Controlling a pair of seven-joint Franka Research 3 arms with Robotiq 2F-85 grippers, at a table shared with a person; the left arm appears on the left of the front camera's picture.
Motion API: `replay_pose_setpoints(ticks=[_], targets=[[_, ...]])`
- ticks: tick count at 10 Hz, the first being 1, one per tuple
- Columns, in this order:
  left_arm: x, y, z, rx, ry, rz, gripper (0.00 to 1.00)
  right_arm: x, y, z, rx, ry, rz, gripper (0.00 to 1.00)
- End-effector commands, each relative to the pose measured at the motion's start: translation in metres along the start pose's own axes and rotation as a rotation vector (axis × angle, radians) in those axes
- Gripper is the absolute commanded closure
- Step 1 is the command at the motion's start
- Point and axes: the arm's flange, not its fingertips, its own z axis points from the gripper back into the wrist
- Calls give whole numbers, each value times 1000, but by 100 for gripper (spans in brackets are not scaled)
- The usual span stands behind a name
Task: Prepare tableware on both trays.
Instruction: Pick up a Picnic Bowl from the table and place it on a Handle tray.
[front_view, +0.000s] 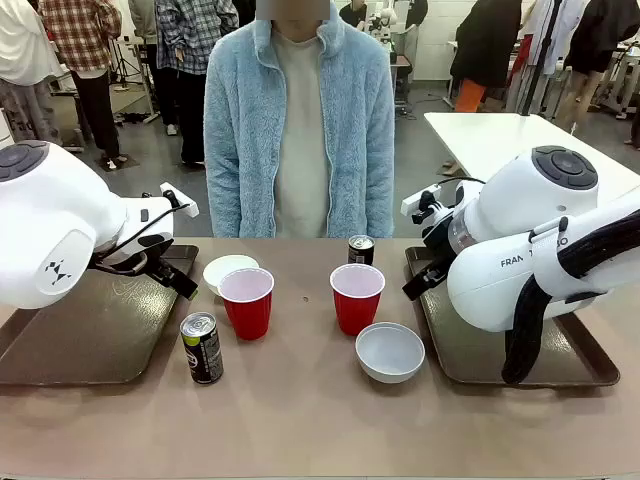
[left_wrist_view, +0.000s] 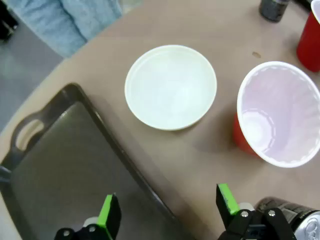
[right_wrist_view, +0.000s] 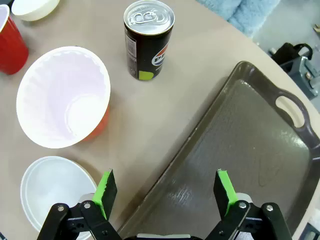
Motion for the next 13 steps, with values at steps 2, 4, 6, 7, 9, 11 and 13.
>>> replay_pose_setpoints(ticks=[2, 4, 6, 7, 9, 11, 13], targets=[[0, 0, 0, 0, 0, 0, 0, 0, 0, 0, 0, 0, 0, 0], [0, 0, 0, 0, 0, 0, 0, 0, 0, 0, 0, 0, 0, 0], [0, 0, 0, 0, 0, 0, 0, 0, 0, 0, 0, 0, 0, 0], [0, 0, 0, 0, 0, 0, 0, 0, 0, 0, 0, 0, 0, 0], [0, 0, 0, 0, 0, 0, 0, 0, 0, 0, 0, 0, 0, 0], [0, 0, 0, 0, 0, 0, 0, 0, 0, 0, 0, 0, 0, 0], [0, 0, 0, 0, 0, 0, 0, 0, 0, 0, 0, 0, 0, 0]])
